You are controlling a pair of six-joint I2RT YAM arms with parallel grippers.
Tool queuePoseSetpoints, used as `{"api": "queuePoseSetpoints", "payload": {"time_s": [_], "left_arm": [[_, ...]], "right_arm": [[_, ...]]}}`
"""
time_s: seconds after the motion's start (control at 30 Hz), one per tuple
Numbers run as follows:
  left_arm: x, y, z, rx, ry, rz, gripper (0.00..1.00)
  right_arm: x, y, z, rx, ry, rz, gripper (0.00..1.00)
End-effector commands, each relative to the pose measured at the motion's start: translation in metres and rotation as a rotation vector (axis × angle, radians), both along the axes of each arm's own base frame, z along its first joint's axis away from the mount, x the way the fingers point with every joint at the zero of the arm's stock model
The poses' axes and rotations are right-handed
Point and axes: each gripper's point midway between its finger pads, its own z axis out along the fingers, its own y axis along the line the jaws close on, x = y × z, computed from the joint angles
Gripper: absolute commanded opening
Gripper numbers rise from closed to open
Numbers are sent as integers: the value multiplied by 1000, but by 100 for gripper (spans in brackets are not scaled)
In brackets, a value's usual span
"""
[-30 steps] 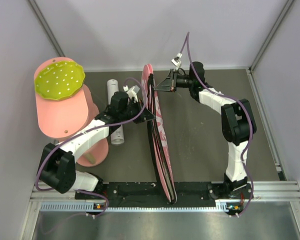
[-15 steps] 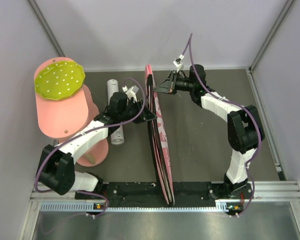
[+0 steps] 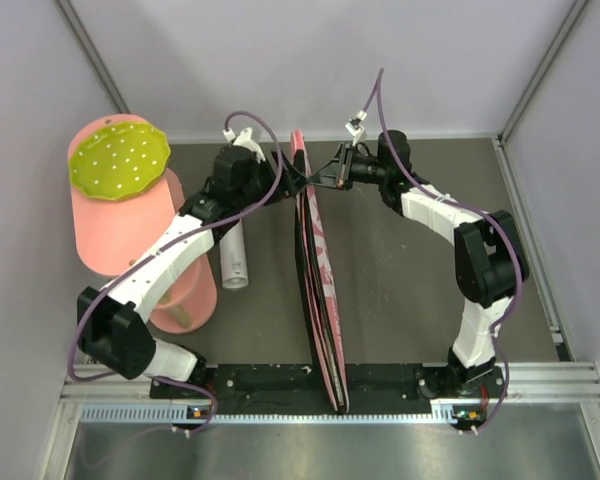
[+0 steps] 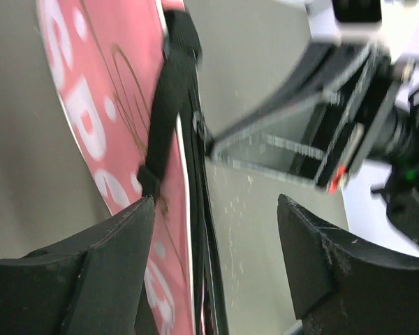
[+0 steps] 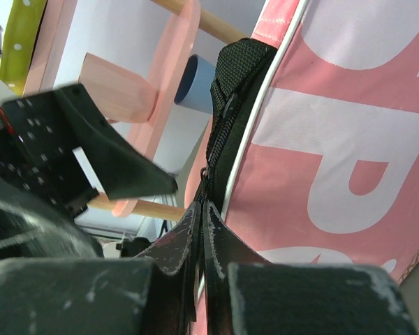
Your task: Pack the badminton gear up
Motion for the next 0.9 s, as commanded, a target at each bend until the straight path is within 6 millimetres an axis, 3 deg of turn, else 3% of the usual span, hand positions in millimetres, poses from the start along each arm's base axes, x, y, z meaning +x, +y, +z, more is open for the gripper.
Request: {"api": "queuePoseSetpoints", "payload": {"time_s": [0.0, 0.17, 0.37, 0.6, 0.73, 0.8, 0.87], "left_arm": [[46, 27, 10, 86, -12, 244, 75], [76, 12, -7, 135, 74, 247, 70], [99, 1, -26, 149, 107, 256, 59], [119, 8, -16, 144, 34, 336, 40], [128, 4, -9, 123, -5, 336, 41], [131, 6, -10, 123, -5, 344, 53], [134, 5, -11, 115, -9, 345, 57]], "right_arm": [[-14, 4, 36, 54, -105, 30, 0], [-15, 3, 38, 60, -111, 28, 0], [-15, 3, 41, 68, -116, 29, 0], [-18, 3, 45, 66, -145, 38, 0], [-20, 4, 49, 70, -150, 48, 0], [-22, 5, 51, 69, -162, 52, 0], [-24, 6, 51, 64, -158, 55, 0]]}}
